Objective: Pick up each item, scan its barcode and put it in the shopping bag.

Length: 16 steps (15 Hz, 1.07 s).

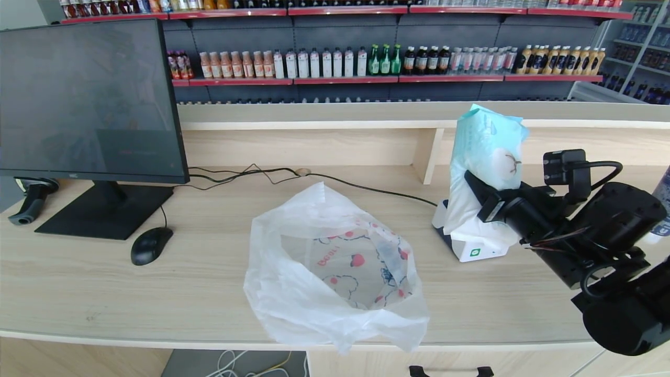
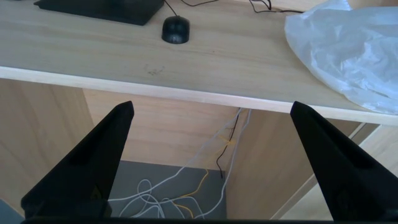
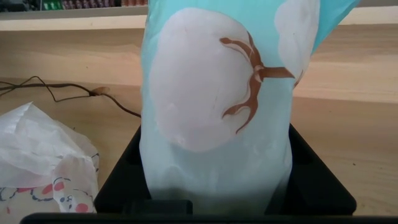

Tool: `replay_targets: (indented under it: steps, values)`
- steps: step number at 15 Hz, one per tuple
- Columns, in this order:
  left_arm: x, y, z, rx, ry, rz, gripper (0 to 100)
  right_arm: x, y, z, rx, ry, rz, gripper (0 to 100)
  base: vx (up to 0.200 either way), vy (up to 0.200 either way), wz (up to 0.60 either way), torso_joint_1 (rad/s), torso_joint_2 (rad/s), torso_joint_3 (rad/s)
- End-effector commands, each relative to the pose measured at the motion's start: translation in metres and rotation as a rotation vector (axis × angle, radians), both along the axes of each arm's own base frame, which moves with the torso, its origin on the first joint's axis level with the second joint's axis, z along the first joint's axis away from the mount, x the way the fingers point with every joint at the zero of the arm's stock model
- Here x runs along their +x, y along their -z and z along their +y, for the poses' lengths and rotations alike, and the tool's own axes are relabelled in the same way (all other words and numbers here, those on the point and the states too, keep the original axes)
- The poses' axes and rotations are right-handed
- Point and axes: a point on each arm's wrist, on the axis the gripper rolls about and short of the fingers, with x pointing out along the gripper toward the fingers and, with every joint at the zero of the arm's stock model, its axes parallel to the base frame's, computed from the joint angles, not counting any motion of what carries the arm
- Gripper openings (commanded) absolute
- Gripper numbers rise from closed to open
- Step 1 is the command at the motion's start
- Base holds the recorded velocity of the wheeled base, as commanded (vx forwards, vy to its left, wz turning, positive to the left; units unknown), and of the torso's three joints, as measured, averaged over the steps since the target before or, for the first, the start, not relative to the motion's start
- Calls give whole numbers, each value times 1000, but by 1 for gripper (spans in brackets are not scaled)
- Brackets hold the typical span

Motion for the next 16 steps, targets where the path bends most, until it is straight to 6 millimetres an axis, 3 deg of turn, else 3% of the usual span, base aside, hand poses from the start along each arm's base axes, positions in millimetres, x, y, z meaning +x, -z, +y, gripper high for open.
replay_targets:
  steps: [1, 8, 12, 16]
  values:
    - [0, 0, 0, 0, 0, 3, 100, -5, -8, -1, 6, -1, -25, 0, 0, 0, 0, 0, 0, 0]
    - [0, 0, 0, 0, 0, -1, 100, -30, -29, -3, 19, -14, -81, 0, 0, 0, 0, 0, 0, 0]
    - [0, 0, 0, 0, 0, -1, 100, -55, -44, -2, 24, -40, -134, 0, 0, 0, 0, 0, 0, 0]
    - [0, 0, 0, 0, 0, 3, 100, -68, -45, -5, 17, -42, -136, 0, 0, 0, 0, 0, 0, 0]
